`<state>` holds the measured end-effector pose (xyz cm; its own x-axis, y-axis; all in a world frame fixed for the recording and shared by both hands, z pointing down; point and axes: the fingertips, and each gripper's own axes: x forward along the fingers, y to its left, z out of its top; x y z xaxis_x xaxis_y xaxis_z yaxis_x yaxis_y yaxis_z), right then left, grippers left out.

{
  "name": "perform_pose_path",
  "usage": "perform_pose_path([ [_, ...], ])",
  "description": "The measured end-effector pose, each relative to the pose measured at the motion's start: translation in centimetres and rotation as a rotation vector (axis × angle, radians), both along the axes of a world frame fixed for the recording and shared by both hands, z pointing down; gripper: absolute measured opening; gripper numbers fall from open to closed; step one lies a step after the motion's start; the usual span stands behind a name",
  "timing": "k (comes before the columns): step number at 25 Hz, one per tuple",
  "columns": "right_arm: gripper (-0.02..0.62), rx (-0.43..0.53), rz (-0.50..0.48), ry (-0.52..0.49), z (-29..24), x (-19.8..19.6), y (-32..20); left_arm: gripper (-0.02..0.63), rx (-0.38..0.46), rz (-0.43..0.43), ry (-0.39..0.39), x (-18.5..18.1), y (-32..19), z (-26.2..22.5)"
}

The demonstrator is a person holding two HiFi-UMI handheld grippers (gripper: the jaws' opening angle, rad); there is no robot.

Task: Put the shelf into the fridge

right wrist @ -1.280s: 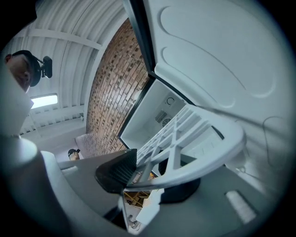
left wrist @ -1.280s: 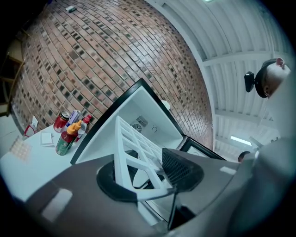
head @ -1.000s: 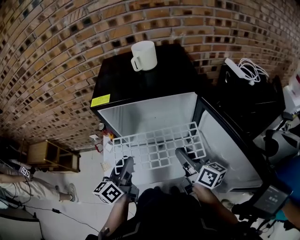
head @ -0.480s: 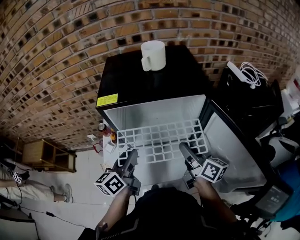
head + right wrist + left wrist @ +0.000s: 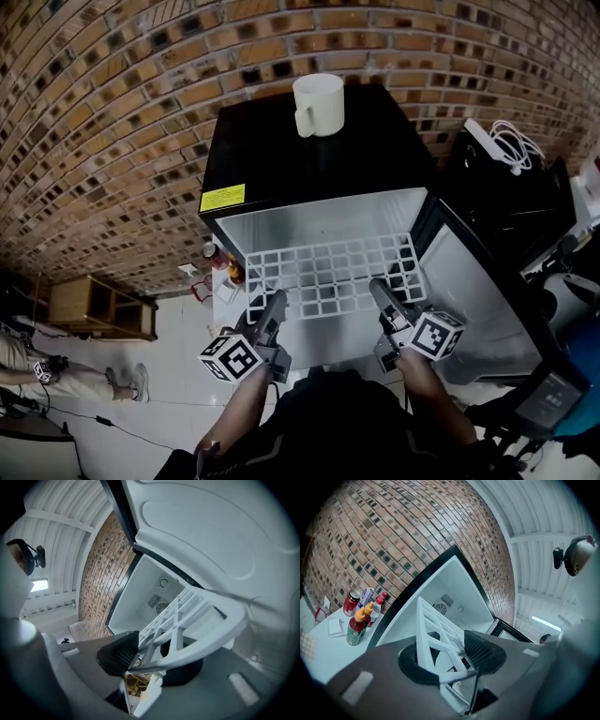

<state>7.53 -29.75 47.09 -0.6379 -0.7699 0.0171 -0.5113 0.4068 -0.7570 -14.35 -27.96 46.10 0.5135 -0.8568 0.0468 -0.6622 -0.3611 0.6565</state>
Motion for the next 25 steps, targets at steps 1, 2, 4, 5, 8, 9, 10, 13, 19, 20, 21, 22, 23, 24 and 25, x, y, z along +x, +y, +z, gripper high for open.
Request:
perform_pose_path([
  [1, 0.155, -0.001, 0.003, 0.005, 0.1, 0.0, -0.2, 0.156, -0.002, 0.002, 0.003, 0.0, -0.3, 0.1],
  [2, 0.155, -0.001, 0.004, 0.006, 0.1, 0.0, -0.3, 0.156, -0.002, 0.004, 0.007, 0.0, -0.5, 0.3],
  [4, 0.155, -0.003, 0.003, 0.009, 0.0, -0.2, -0.6, 0.156, -0.003, 0.008, 0.015, -0.1, -1.0, 0.5],
  [5, 0.154, -0.004, 0.004, 0.013, 0.0, -0.3, -0.7, 0.156, -0.006, 0.008, 0.020, -0.1, -1.1, 0.6],
  [8, 0.155, -0.011, 0.010, 0.029, 0.4, -0.3, -1.1, 0.156, -0.016, 0.009, 0.027, -0.4, -1.4, 1.0],
  [9, 0.153, -0.017, 0.012, 0.032, 0.7, -0.3, -1.2, 0.156, -0.021, 0.009, 0.026, -0.5, -1.6, 1.1],
  [10, 0.153, -0.022, 0.014, 0.032, 0.8, -0.4, -1.4, 0.156, -0.025, 0.009, 0.026, -0.6, -1.7, 1.2],
  [13, 0.154, -0.024, 0.017, 0.030, 0.7, -0.6, -1.8, 0.156, -0.033, 0.010, 0.030, -0.6, -2.1, 1.3],
  [19, 0.153, -0.035, 0.020, 0.017, 0.7, -1.0, -2.5, 0.155, -0.030, 0.004, 0.043, -1.0, -2.8, 1.4],
  [20, 0.152, -0.038, 0.020, 0.016, 0.7, -1.1, -2.7, 0.153, -0.029, 0.001, 0.046, -1.0, -3.0, 1.4],
  [21, 0.152, -0.041, 0.022, 0.017, 0.7, -1.0, -2.9, 0.153, -0.028, 0.000, 0.047, -0.9, -3.2, 1.5],
  [22, 0.152, -0.043, 0.024, 0.017, 0.8, -0.9, -3.1, 0.153, -0.027, -0.001, 0.048, -0.9, -3.3, 1.5],
  [23, 0.152, -0.045, 0.027, 0.015, 0.8, -0.8, -3.2, 0.153, -0.028, -0.001, 0.049, -0.8, -3.3, 1.6],
  [24, 0.151, -0.047, 0.032, 0.011, 0.9, -0.8, -3.3, 0.153, -0.028, -0.002, 0.049, -0.8, -3.4, 1.6],
  [25, 0.150, -0.049, 0.038, 0.006, 0.9, -0.8, -3.5, 0.152, -0.028, -0.002, 0.050, -0.8, -3.5, 1.7],
])
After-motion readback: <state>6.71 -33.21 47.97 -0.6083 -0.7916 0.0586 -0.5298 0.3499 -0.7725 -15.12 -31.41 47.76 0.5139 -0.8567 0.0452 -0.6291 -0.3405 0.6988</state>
